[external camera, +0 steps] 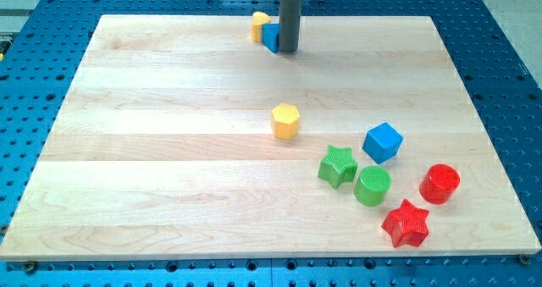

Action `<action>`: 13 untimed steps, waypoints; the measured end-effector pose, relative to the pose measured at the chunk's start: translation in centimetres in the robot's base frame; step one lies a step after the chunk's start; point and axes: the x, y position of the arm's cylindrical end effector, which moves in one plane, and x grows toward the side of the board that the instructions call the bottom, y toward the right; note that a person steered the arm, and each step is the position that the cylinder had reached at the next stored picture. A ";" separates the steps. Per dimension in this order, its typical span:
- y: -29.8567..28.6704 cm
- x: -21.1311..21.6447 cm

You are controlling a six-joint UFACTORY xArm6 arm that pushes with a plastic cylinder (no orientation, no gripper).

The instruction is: Push the hexagon left beside the triangle

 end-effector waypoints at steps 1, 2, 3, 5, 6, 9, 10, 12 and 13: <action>7.8 5.7; 5.3 14.9; 0.9 18.4; -4.1 21.1; -10.9 21.7; -4.2 17.0; -0.2 15.6; -2.9 6.0; -3.8 12.2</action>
